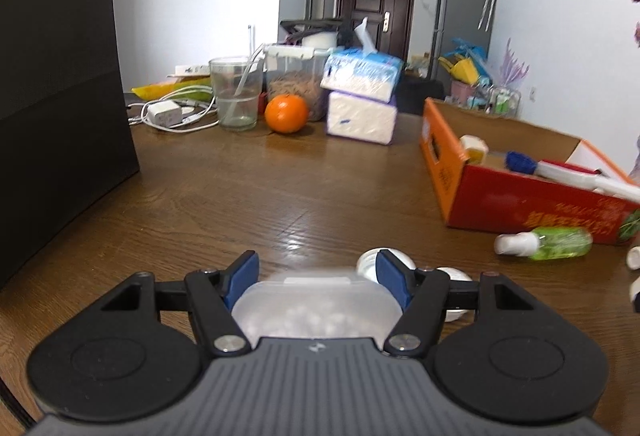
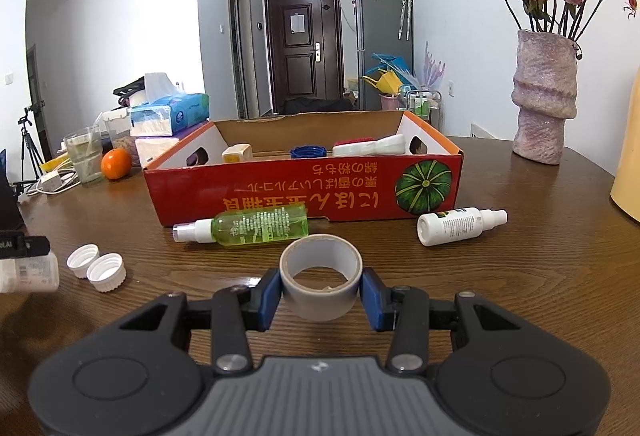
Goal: Organize rigid objects
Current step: 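Lift the white container with the left tool while the right tool holds the tape roll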
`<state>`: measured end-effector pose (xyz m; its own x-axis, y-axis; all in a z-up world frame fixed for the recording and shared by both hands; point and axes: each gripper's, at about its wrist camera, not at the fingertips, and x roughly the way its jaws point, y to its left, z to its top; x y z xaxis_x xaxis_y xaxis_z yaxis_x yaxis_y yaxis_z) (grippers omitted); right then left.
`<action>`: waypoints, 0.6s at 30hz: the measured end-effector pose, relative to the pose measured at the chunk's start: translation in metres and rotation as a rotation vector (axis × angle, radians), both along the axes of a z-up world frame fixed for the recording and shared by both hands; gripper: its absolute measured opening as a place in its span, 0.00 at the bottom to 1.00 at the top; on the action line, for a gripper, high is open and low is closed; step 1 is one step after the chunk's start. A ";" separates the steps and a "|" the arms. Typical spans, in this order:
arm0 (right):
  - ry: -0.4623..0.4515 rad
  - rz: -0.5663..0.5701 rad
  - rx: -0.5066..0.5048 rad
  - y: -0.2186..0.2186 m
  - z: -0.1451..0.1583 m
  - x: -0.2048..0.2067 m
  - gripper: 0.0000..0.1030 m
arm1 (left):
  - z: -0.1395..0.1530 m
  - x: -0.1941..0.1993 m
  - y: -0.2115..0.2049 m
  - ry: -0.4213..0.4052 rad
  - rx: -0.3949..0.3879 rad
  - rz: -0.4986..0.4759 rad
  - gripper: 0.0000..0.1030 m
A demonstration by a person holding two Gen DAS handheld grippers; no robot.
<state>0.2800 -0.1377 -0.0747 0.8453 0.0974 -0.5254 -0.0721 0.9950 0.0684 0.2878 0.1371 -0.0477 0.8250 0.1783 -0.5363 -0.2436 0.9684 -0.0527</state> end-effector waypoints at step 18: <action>0.014 0.005 0.015 -0.004 -0.001 -0.003 0.41 | -0.021 0.020 -0.002 0.255 0.022 0.011 0.66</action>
